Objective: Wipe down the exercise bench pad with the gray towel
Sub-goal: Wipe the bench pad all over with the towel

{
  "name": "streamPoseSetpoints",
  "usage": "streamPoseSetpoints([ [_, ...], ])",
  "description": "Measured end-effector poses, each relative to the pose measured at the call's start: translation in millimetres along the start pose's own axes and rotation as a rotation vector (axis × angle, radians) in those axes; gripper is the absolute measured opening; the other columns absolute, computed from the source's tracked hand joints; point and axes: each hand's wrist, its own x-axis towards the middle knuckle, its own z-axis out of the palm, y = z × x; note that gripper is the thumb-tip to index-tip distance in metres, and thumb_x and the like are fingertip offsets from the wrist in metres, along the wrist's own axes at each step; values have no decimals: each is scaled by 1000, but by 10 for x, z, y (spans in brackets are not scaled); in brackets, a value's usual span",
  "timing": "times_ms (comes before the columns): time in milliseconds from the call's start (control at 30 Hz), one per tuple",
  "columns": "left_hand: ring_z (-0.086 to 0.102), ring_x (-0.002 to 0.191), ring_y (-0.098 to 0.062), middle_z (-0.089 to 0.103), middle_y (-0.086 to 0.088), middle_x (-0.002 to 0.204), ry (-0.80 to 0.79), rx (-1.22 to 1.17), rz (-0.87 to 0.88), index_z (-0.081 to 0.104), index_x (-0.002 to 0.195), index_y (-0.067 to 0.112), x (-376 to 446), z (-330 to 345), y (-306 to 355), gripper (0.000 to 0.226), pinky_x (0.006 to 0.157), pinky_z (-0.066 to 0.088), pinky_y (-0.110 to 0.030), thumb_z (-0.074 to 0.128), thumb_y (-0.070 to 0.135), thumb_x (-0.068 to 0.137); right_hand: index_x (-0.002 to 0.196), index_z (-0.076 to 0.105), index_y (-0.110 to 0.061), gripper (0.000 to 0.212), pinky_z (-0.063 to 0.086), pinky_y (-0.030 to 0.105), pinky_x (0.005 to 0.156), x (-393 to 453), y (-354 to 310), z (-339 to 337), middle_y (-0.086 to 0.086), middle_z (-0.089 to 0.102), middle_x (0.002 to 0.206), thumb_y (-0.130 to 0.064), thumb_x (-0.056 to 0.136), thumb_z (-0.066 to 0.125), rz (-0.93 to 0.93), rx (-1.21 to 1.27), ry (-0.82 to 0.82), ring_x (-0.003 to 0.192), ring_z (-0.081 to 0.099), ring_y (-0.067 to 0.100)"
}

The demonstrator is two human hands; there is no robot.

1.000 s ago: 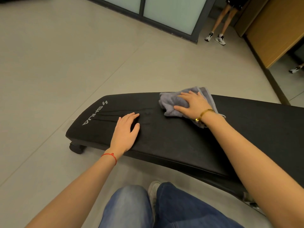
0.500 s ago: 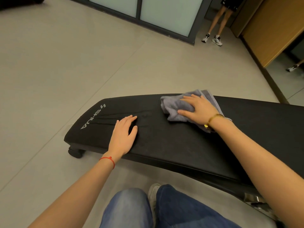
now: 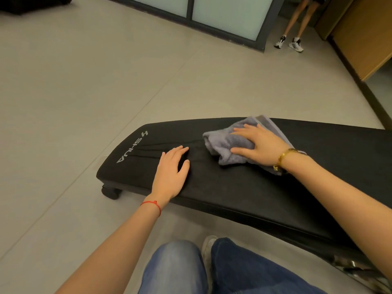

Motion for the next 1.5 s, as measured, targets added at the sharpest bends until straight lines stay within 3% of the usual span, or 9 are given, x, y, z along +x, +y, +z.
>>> streamPoseSetpoints([
  [133, 32, 141, -8, 43, 6, 148, 4, -17, -11, 47, 140, 26, 0, -7, -18, 42, 123, 7, -35, 44, 29, 98, 140, 45, -27, 60, 12, 43, 118, 559, -30, 153, 1, 41, 150, -57, 88, 50, 176, -141, -19, 143, 27, 25],
  [300, 36, 139, -11, 46, 5, 146, 4, -31, 3, 49, 138, 24, 13, -9, -30, 41, 123, 10, -39, 46, 27, 97, 136, 49, -30, 79, 18, 38, 119, -124, -470, 162, -5, 48, 144, -77, 73, 41, -57, -1, -33, 142, 31, 18],
  [400, 34, 140, -10, 44, 5, 148, 1, -22, -3, 47, 140, 24, 4, -7, -21, 43, 123, 10, -38, 45, 28, 98, 138, 46, -32, 72, 13, 29, 120, -515, -465, 33, -20, 40, 143, -70, 78, 43, -146, 72, -68, 138, 22, 1],
  [533, 33, 140, -8, 43, 7, 148, 5, -16, -8, 47, 141, 26, -4, -7, 3, 43, 123, 9, -37, 44, 29, 98, 132, 54, -26, 74, 28, 38, 114, -148, -25, -124, -4, 50, 141, -75, 78, 41, -12, -1, 41, 134, 40, 19],
  [667, 32, 141, -8, 43, 7, 148, 2, -13, -19, 46, 141, 27, 4, -11, 13, 43, 123, 9, -37, 43, 30, 98, 137, 50, -23, 57, 20, 41, 114, 416, -1, 14, 2, 46, 145, -54, 89, 50, 222, -162, 37, 134, 37, 27],
  [967, 33, 141, -12, 43, 2, 149, -10, -17, -4, 47, 141, 23, 4, -11, -2, 43, 123, 9, -38, 45, 27, 98, 134, 50, -36, 63, 20, 35, 118, -686, -534, 50, -11, 47, 144, -70, 82, 42, -125, 80, 4, 140, 32, 9],
  [1067, 32, 142, -11, 42, 4, 149, -14, -5, -13, 45, 142, 25, 1, -15, 6, 43, 123, 8, -37, 43, 30, 99, 122, 61, -25, 64, 35, 38, 106, -326, -107, -82, 0, 59, 130, -71, 82, 41, 3, -2, 94, 124, 48, 21],
  [1200, 33, 141, -10, 43, 5, 148, -4, -16, -18, 46, 141, 26, 4, -16, 10, 43, 123, 8, -37, 42, 30, 99, 134, 52, -21, 56, 21, 39, 112, 259, 90, -24, 2, 48, 143, -55, 90, 49, 257, -168, 64, 134, 37, 26],
  [1500, 34, 140, -12, 44, 2, 148, 0, -16, 0, 47, 140, 23, 5, -12, -1, 42, 123, 8, -36, 45, 26, 98, 137, 46, -38, 65, 14, 34, 120, -730, -405, 17, -16, 40, 148, -70, 80, 43, -77, 90, -3, 142, 23, 6],
])
